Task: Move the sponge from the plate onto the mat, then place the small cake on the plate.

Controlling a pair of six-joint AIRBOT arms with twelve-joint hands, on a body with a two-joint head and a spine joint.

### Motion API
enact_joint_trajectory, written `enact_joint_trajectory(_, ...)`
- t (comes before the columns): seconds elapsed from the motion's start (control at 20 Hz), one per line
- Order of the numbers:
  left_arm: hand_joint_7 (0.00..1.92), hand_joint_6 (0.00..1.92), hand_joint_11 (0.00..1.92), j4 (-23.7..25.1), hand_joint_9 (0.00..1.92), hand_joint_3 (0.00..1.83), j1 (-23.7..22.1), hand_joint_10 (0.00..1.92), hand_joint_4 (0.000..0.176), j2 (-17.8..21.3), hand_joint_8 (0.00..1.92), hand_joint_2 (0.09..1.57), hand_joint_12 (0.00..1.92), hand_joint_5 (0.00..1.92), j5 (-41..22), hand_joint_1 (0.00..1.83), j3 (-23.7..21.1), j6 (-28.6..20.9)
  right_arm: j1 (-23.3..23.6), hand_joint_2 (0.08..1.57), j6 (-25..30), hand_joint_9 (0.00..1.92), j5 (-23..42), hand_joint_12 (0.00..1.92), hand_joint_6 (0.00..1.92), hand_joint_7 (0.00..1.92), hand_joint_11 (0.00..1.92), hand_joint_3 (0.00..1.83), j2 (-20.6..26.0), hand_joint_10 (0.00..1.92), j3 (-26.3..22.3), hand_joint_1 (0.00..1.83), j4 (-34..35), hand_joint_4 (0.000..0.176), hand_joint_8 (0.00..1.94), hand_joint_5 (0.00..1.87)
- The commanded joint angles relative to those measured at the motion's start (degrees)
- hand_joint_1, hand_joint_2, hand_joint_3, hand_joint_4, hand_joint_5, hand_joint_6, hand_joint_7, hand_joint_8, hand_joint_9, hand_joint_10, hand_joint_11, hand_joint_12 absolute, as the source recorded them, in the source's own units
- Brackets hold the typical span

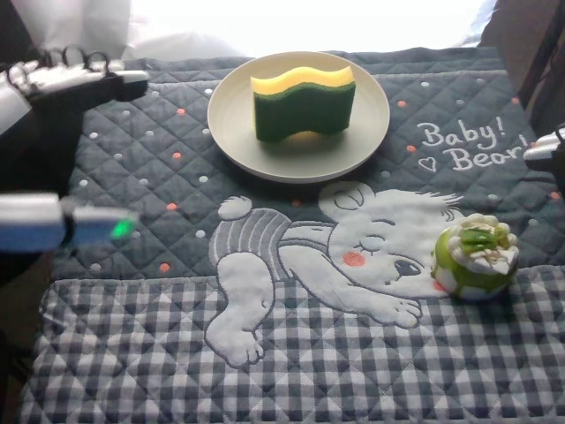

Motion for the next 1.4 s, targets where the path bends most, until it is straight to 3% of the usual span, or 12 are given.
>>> enact_joint_trajectory(0.0, 0.22, 0.00, 0.00, -0.03, 0.18, 0.01, -1.36, 0.01, 0.056, -0.86, 0.00, 1.01, 0.60, 0.36, -5.27, 0.74, 0.94, -1.21, 0.88, 1.17, 0.18, 0.40, 6.66, 0.88, 0.00, 0.41, 0.05, 0.00, 0.23, 0.01, 0.23, 0.85, 1.71, 0.000, 0.00, 0.45)
enact_joint_trajectory(0.3, 0.19, 0.00, 0.00, 5.75, 0.12, 0.00, -16.47, 0.00, 0.030, -9.32, 0.00, 1.02, 0.40, 0.33, 8.49, 0.76, 10.19, -2.65, 1.40, 1.18, 0.18, 0.31, 10.96, 0.48, 0.00, 0.31, 0.13, 0.00, 0.20, 0.00, -0.41, 0.68, 0.79, 0.000, 0.00, 0.35)
enact_joint_trajectory(0.5, 0.26, 0.00, 0.00, 14.41, 0.15, 0.00, -28.19, 0.00, 0.094, -18.22, 0.00, 1.01, 0.41, 0.39, 22.53, 0.69, 19.27, -6.77, 2.76, 1.06, 0.19, 0.18, 13.10, 0.47, 0.00, 0.18, 0.04, 0.00, 0.21, 0.00, -0.89, 0.56, -1.35, 0.049, 0.00, 0.16)
enact_joint_trajectory(0.55, 0.30, 0.00, 0.00, 15.41, 0.20, 0.00, -29.37, 0.00, 0.087, -20.35, 0.00, 1.02, 0.52, 0.42, 24.68, 0.70, 21.24, -7.64, 2.98, 1.05, 0.19, 0.20, 13.55, 0.49, 0.00, 0.19, 0.06, 0.00, 0.19, 0.01, -0.97, 0.45, -1.63, 0.062, 0.00, 0.15)
enact_joint_trajectory(0.65, 0.36, 0.00, 0.00, 17.91, 0.23, 0.00, -32.35, 0.00, 0.061, -24.59, 0.00, 1.04, 0.58, 0.47, 29.75, 0.68, 24.95, -7.67, 3.85, 0.99, 0.18, 0.18, 13.74, 0.65, 0.00, 0.19, 0.01, 0.00, -0.01, 0.00, -0.88, 0.61, -2.34, 0.076, 0.00, 0.16)
enact_joint_trajectory(0.8, 0.43, 0.00, 0.03, 23.31, 0.36, 0.00, -35.85, 0.01, 0.061, -29.83, 0.00, 0.99, 0.81, 0.54, 38.68, 0.73, 29.95, -6.30, 4.84, 1.01, 0.18, 0.18, 13.72, 0.65, 0.00, 0.18, 0.04, 0.01, -0.58, 0.01, -0.44, 0.61, -3.31, 0.032, 0.00, 0.17)
enact_joint_trajectory(0.9, 0.45, 0.00, 0.00, 23.34, 0.37, 0.00, -36.69, 0.00, 0.098, -32.44, 0.00, 0.99, 0.87, 0.53, 43.17, 0.68, 32.30, -2.21, 5.16, 1.04, 0.18, 0.40, 13.70, 0.60, 0.00, 0.19, 0.34, 0.00, -0.99, 0.01, -0.24, 0.67, -3.60, 0.046, 0.00, 0.17)
enact_joint_trajectory(1.1, 0.62, 0.01, 0.06, 21.18, 0.56, 0.00, -37.26, 0.02, 0.042, -36.91, 0.01, 1.01, 1.03, 0.70, 48.78, 0.90, 36.93, 3.48, 5.20, 1.06, 0.18, 0.39, 13.65, 0.61, 0.01, 0.25, 0.31, 0.00, -1.38, 0.02, -0.04, 0.64, -3.86, 0.053, 0.01, 0.22)
enact_joint_trajectory(1.15, 0.86, 0.60, 0.10, 21.10, 0.76, 0.01, -37.23, 0.14, 0.000, -37.70, 1.02, 1.10, 1.31, 0.94, 49.13, 1.17, 37.80, 3.49, 5.20, 1.07, 0.18, 0.28, 13.65, 0.56, 0.00, 0.25, 0.17, 0.01, -1.38, 0.00, -0.01, 0.60, -3.90, 0.056, 0.01, 0.22)
enact_joint_trajectory(1.2, 0.85, 1.04, 0.17, 20.59, 0.66, 0.00, -37.19, 0.84, 0.000, -38.39, 1.19, 1.17, 1.54, 0.86, 49.21, 1.22, 38.56, 3.50, 5.20, 1.07, 0.18, 0.24, 13.64, 0.53, 0.00, 0.25, 0.10, 0.01, -1.42, 0.00, 0.01, 0.60, -3.92, 0.060, 0.01, 0.22)
enact_joint_trajectory(1.25, 0.82, 1.16, 0.18, 20.09, 0.55, 0.00, -37.20, 1.29, 0.000, -38.52, 1.26, 1.19, 1.69, 0.83, 48.66, 1.22, 38.70, 3.51, 5.20, 1.07, 0.18, 0.23, 13.62, 0.52, 0.01, 0.25, 0.08, 0.00, -1.46, 0.00, 0.02, 0.59, -3.92, 0.063, 0.01, 0.23)
enact_joint_trajectory(1.35, 0.75, 1.22, 0.25, 16.53, 0.47, 0.00, -37.37, 1.75, 0.000, -36.32, 1.37, 1.21, 1.91, 0.80, 44.89, 1.20, 36.22, 5.36, 5.19, 1.08, 0.18, 0.20, 13.59, 0.54, 0.00, 0.27, 0.05, 0.00, -1.45, 0.00, 0.00, 0.62, -3.99, 0.063, 0.00, 0.27)
